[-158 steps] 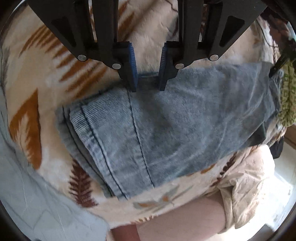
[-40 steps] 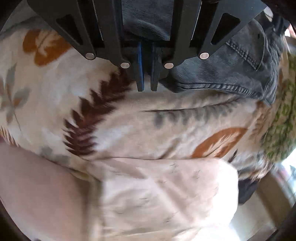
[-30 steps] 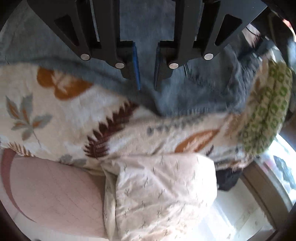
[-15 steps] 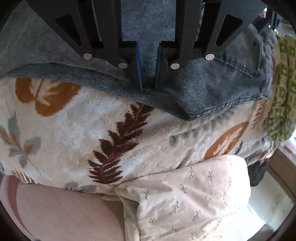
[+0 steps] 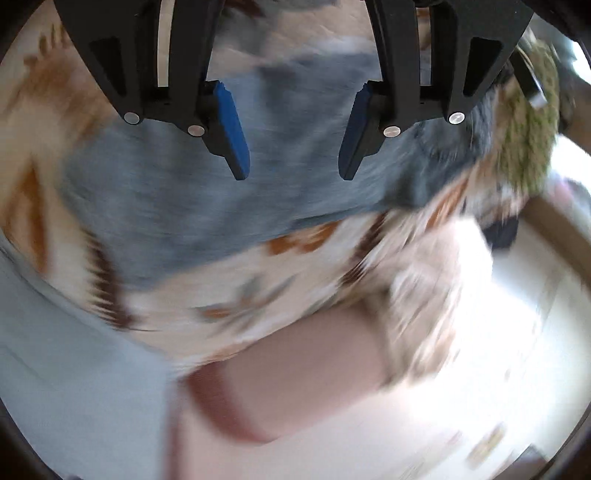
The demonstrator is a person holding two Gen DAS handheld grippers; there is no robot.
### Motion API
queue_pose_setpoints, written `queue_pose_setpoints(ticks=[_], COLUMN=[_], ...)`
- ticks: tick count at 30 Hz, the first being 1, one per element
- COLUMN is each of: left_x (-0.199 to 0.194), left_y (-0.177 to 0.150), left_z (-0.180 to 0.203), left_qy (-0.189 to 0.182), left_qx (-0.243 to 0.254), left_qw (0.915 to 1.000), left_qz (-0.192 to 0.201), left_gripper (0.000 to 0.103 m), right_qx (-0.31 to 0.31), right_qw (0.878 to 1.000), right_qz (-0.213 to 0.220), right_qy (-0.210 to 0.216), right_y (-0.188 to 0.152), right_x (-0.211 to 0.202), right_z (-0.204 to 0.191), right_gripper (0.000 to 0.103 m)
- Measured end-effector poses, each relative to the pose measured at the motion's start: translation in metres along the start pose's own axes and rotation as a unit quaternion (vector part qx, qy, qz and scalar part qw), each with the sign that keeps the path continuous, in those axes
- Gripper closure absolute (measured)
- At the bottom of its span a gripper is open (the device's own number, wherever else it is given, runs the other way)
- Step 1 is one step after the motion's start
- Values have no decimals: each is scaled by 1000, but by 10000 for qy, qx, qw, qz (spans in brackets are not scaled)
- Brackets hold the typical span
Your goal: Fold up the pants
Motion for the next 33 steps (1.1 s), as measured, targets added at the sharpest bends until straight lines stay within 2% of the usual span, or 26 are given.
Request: queue_pose_setpoints(ticks=[2,4,7,12,16,17,20,24,27,30,31,33], left_x=[-14,-35,-55,-65,-60,-56,-41,-26,-13,4,10,22], left_y=[-3,-3,6,46,88,98,126,158,183,206,212,222], left_z=[-3,-3,6,56,105,117,154,200,238,276,289,320], left_qy=[-6,88,49,-328,-624,-698,-925,-1283,-1658,-1979,-2025,-2101], left_qx=[-90,-123,-179,319,849,1000,1482,1951,2291,2479,2567,2811], left_qw=[9998,9986,9968,9962,9921,9905,9835,9719,9591,9484,9450,9364], left_qz=[176,500,771,737,674,641,469,289,151,10,-18,-97], left_gripper=[19,19,19,19,19,20,28,29,29,29,29,29], right_qx=[741,1424,2047,2747,2976,3143,3370,3455,3629,4149,4376,4645], right_qw=[9971,9889,9758,9566,9505,9453,9379,9350,9290,9050,8927,8767], right_qz=[117,-72,-218,-629,-733,-691,-514,-265,-190,-111,-86,-36], right_qy=[161,425,737,738,502,530,642,754,704,931,1077,1253], right_y=[-4,-3,-5,-17,-23,-25,-21,-13,-14,-19,-21,-23], right_x=[-12,-13,-14,-3,13,18,23,32,32,30,30,29], right_z=[39,73,97,120,129,133,138,142,148,166,173,180], right_gripper=[51,50,50,50,50,50,50,51,62,74,75,75])
Point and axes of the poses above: each gripper's, at about its wrist camera, not at the fingertips, and x roughly the way its jaws point, z to its right, y to its top, the point moved 3 cm from there along x, roughly the way its jaws point, and after that the axes turned 6 degrees about x, right-handed, at the moved point
